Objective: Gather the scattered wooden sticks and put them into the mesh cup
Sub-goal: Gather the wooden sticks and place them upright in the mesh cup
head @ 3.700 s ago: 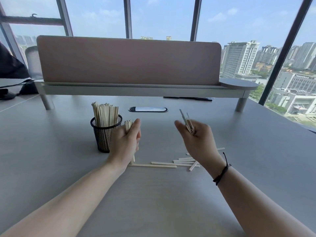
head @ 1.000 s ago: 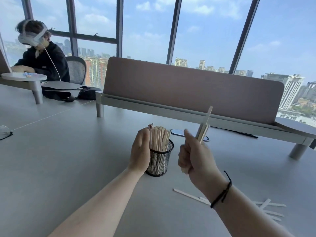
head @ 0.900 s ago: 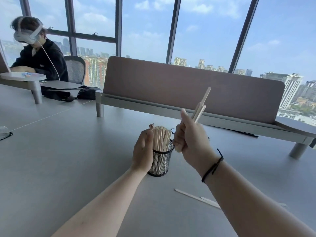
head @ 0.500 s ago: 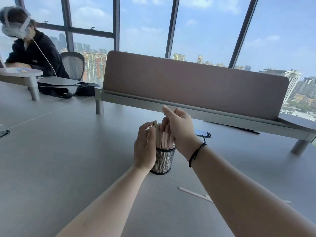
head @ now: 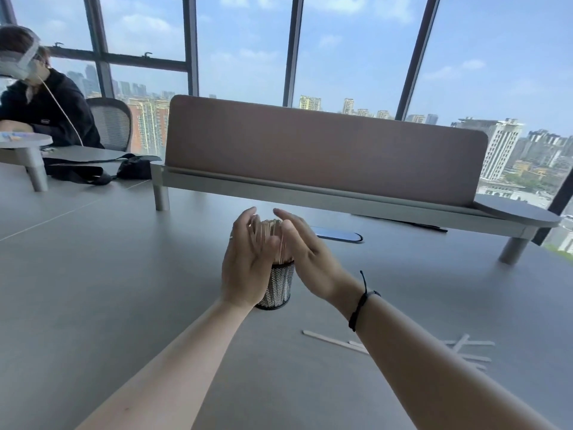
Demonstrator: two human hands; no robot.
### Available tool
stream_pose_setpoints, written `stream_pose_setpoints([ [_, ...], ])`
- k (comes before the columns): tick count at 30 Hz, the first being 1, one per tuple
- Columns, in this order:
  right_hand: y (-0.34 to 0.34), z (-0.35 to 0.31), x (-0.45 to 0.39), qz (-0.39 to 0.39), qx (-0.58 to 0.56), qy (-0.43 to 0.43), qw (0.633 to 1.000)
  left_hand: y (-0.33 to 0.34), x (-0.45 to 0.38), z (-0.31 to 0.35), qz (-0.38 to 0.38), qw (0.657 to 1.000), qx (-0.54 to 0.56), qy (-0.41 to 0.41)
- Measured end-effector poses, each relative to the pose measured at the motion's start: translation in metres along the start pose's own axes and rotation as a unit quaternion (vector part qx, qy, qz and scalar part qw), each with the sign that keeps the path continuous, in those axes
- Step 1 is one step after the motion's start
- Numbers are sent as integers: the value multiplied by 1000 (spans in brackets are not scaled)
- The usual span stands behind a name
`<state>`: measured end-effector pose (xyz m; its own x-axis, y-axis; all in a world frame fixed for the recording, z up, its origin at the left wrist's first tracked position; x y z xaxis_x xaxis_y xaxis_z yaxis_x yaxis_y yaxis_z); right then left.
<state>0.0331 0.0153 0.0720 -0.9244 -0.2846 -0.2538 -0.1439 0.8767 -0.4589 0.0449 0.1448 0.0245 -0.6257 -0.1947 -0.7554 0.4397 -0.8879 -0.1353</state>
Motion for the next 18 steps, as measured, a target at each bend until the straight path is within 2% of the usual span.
stream_pose_setpoints([
  [2,-14,4,16,2,-32,20,999,1,0,4,3,1000,-14,-3],
  [5,-42,25,43,25,-22,52,998,2,-1,14,19,997,-69,26],
  [9,-91,64,85,78,139,115,980,8,0,40,10,968,-168,184],
  [14,-144,114,131,110,352,174,913,51,34,88,-152,890,-215,372],
  [16,-162,131,140,107,376,210,896,68,51,100,-231,855,-217,411],
  [18,-179,143,143,118,360,249,891,81,63,102,-322,826,-208,413],
])
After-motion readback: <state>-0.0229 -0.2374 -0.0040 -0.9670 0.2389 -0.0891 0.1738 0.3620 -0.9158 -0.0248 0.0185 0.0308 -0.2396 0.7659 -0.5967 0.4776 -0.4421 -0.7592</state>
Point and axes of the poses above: each hand's wrist, its own x-axis away from the middle knuckle, its own y-axis out of the palm, z = x × y, the point moved 4 cm from there along -x, towards the middle knuckle, and after that the axes turned 11 degrees about y, right-handed, at the moved point
